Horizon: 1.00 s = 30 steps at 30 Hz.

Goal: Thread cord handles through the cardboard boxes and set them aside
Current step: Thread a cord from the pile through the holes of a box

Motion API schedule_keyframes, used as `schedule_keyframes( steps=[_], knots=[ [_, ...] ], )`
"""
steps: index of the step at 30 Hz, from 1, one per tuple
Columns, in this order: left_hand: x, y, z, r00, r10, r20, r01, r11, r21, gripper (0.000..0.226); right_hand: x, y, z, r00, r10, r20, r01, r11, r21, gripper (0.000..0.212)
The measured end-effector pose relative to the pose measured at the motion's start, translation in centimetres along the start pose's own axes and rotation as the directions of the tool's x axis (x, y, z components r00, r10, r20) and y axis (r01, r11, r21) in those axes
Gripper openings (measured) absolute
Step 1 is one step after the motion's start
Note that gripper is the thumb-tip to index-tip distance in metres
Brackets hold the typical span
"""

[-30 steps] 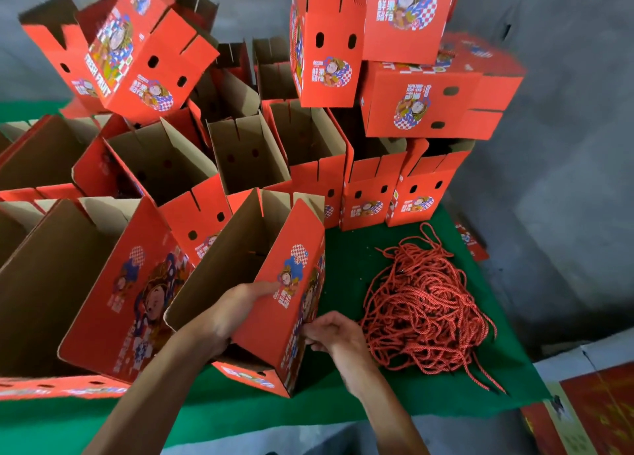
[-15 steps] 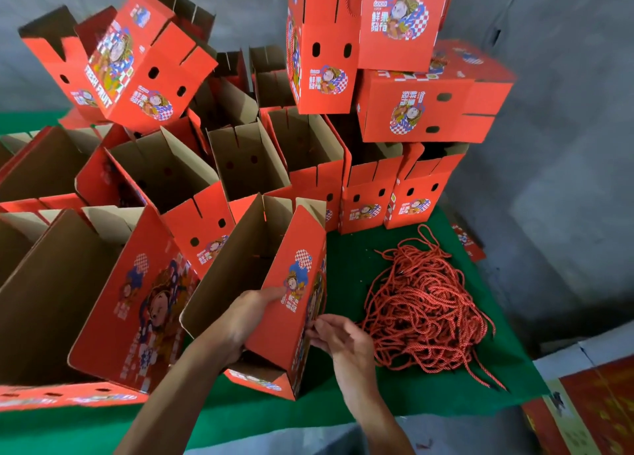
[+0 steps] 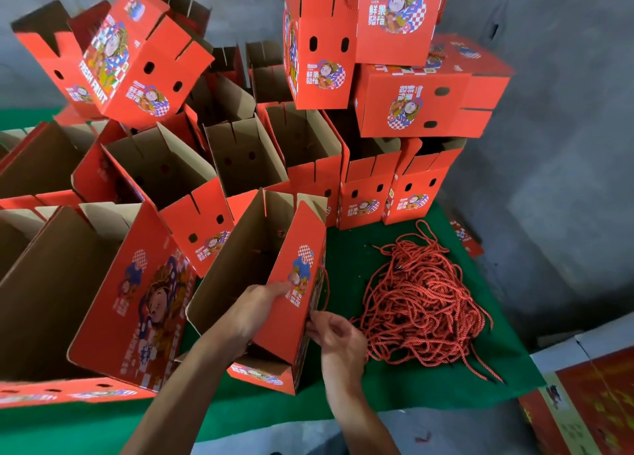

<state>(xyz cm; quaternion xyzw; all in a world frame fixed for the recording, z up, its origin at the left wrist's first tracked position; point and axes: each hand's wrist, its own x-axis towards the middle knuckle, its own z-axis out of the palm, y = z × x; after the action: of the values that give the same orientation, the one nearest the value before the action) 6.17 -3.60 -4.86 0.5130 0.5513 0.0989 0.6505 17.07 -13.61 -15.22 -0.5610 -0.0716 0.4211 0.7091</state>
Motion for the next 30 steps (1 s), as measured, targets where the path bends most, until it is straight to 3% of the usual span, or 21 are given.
schedule_keyframes(
  steps=[6,9,11,13,14,16,18,21,27,30],
  knots=[
    [-0.2,0.0,0.0,1.0,0.006,0.013,-0.006,1.0,0.03,0.036,-1.4,0.4,1.2,0.997,-0.018,-0.075,0.022,0.998,0.052,0.019],
    [0.0,0.2,0.0,0.999,0.021,0.042,-0.021,1.0,-0.003,0.05,-2.0,0.6,1.3,0.999,-0.015,-0.048,0.017,0.999,0.035,0.017],
    [0.4,0.3,-0.5,0.994,0.009,0.106,-0.003,0.999,-0.053,0.069,-2.2,0.5,1.2,0.999,-0.025,-0.021,0.025,1.0,-0.003,0.016],
    [0.9,0.4,-1.3,0.971,-0.1,0.215,0.115,0.991,-0.061,0.087,-2.1,0.4,1.0,0.999,-0.04,-0.013,0.039,0.998,-0.052,0.016],
    [1.2,0.5,-1.7,0.953,-0.133,0.271,0.149,0.988,-0.042,0.084,-1.9,0.2,0.9,0.999,-0.045,-0.008,0.044,0.996,-0.078,0.016],
    [1.6,0.7,-2.1,0.931,-0.161,0.327,0.141,0.986,0.084,0.052,-1.7,0.0,0.7,0.999,-0.051,0.017,0.053,0.991,-0.123,0.014],
    [2.1,1.4,-1.8,0.946,-0.147,0.289,0.04,0.938,0.346,0.027,-1.7,0.0,0.6,0.997,-0.047,0.053,0.055,0.985,-0.163,0.013],
    [2.6,2.0,-0.7,0.971,-0.038,0.237,-0.126,0.758,0.639,0.034,-1.6,0.2,0.5,0.995,-0.055,0.086,0.074,0.968,-0.239,0.013],
    [3.6,1.5,-0.5,0.968,-0.001,0.251,-0.17,0.733,0.658,0.042,-0.3,1.1,-0.6,0.964,-0.187,0.19,0.252,0.871,-0.421,0.004],
    [3.3,1.7,-0.7,0.95,-0.011,0.311,-0.206,0.728,0.654,0.049,-0.5,2.0,-0.5,0.933,-0.265,0.244,0.354,0.803,-0.479,0.013]
  ],
)
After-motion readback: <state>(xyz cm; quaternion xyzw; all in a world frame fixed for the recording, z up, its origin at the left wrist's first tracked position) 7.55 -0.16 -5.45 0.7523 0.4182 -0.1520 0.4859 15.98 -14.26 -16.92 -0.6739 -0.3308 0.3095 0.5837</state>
